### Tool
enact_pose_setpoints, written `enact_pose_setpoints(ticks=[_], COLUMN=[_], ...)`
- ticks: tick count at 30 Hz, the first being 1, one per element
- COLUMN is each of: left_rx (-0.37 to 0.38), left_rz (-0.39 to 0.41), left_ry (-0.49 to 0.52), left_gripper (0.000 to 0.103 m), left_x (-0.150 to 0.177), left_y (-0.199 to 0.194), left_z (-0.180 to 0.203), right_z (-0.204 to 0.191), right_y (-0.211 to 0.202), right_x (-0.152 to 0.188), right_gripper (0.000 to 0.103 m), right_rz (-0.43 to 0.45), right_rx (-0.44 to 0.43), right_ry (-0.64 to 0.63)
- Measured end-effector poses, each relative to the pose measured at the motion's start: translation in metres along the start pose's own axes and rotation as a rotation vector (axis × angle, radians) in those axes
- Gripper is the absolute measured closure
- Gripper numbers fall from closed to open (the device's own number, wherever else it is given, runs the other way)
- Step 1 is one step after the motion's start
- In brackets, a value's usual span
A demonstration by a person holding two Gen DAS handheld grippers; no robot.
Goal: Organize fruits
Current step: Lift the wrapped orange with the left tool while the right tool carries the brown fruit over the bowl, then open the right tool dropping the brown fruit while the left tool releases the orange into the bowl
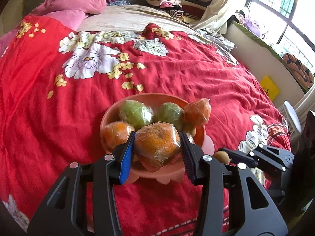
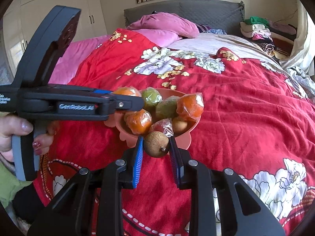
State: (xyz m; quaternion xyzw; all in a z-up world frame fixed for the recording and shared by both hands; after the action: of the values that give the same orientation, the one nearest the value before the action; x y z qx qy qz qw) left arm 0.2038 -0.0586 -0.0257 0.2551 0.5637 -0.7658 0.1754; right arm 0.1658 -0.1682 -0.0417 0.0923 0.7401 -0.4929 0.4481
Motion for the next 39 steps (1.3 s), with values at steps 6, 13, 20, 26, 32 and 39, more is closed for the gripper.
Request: enact_pose_setpoints(ticks=[6,13,20,26,32,39], left_rx=[0.0,-0.005,-0.005,-0.007,0.001,0.01], left_rz=[-0.018,-0.031,-0.034,-0.038,-0.04,-0.042], left_ry=[0.012,0.009,0.003,-0.005,-0.016,-0.027], left_gripper=[0.067,0.067,0.067,0.067,0.067,0.067], left_x=[-0.009,-0.014,-0.015,-0.015,-0.017,-0.017], left_y=[0.012,0.023,0.026,0.029,0.03,0.033], left_z=[0.002,0.001,-0.001,-0.004,-0.007,-0.01], right_z=[-0.001,-0.003,-0.004,-0.008,-0.012,-0.016], right_y=[0.004,0.007,0.012,0.018,0.024,0.032], right_x=[-0.001,-0.001,-0.004,-0.004,-0.005,-0.007], right_gripper=[0.078,0.078,0.078,0.078,0.078,0.078], right_rz=[0.002,0.003,-0.001,-0.006,-0.011,-0.007], right_rx=[-0.009,-0.013,-0.021,-0.03,-0.032,-0.026], right_ry=[0.003,0.007,0.021,0.015,0.009,-0.009])
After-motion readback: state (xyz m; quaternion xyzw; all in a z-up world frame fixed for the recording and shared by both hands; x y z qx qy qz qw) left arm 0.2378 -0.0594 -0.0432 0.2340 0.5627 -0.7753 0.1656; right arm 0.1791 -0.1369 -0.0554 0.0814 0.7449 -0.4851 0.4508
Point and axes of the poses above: each gripper's, at about its wrist camera, not at the fingertips, and y roughly the way its jaws point, z to its right, x to its underside, the point moved 4 cm from there along y, roughly the way its jaws point, and after that the axes turned 3 degrees about -y, right-handed, at the moved point
